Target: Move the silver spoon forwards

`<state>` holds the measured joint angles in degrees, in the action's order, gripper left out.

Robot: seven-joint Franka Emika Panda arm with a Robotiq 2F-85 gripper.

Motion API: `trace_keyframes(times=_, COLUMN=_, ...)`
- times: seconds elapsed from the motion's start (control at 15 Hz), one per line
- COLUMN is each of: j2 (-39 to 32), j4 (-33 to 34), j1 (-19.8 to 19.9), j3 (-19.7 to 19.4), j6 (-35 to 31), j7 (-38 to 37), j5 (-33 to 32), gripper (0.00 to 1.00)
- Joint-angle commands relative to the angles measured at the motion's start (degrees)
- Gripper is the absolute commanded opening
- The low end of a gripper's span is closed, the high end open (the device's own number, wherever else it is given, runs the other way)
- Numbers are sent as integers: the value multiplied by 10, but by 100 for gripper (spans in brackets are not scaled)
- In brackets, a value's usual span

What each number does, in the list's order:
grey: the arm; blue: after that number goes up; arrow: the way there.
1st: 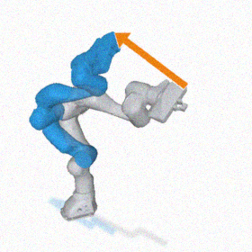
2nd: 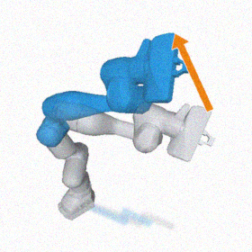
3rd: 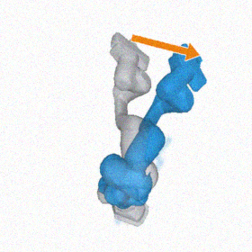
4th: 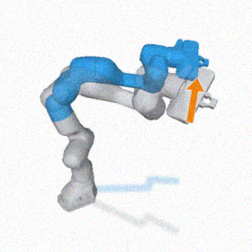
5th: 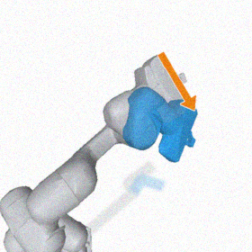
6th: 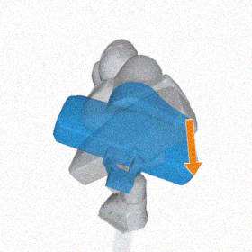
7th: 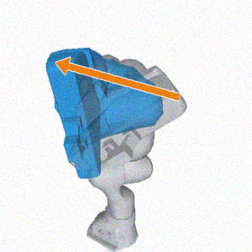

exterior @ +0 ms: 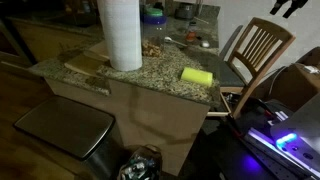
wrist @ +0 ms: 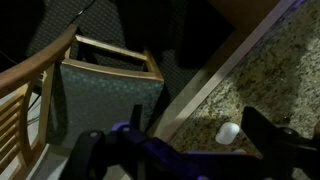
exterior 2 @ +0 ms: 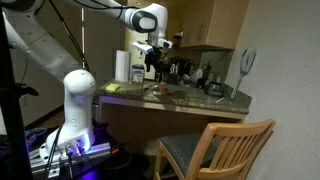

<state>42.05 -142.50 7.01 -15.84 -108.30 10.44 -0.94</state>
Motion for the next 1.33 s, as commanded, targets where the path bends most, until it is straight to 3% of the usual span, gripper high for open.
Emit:
trace_keyframes(times=0.0, j2=-2, j4=2, j1=8, j3=6, j6=2, j7=5, j5=5, gripper=100)
trace_keyframes(times=0.4, j2=-2, j4=2, j1=8, j3=6, j6=2, j7=5, j5=5, gripper=100)
trace_keyframes(times=0.47, j2=-6, j4=9, j1=9, j3=7, j6=27, j7=2, j5=5, gripper=100)
trace_keyframes(times=0.6, j2=-5, j4=16, j1=-15, j3=-17, j6=62, j7=63, j5=21, gripper=100)
trace_keyframes(times=0.93, j2=2, j4=15, j1=-53, j3=-58, j6=60, j7=208, j5=62, gripper=100)
trace_keyframes(times=1.13, j2=-5, j4=28, j1=-72, j3=-82, j6=106, j7=288, j5=78, gripper=100)
trace_keyframes(times=1.2, j2=-3, j4=14, j1=-48, j3=-58, j6=76, j7=247, j5=71, gripper=100)
trace_keyframes(times=1.27, j2=-3, j4=17, j1=-51, j3=-63, j6=85, j7=266, j5=76, gripper=100)
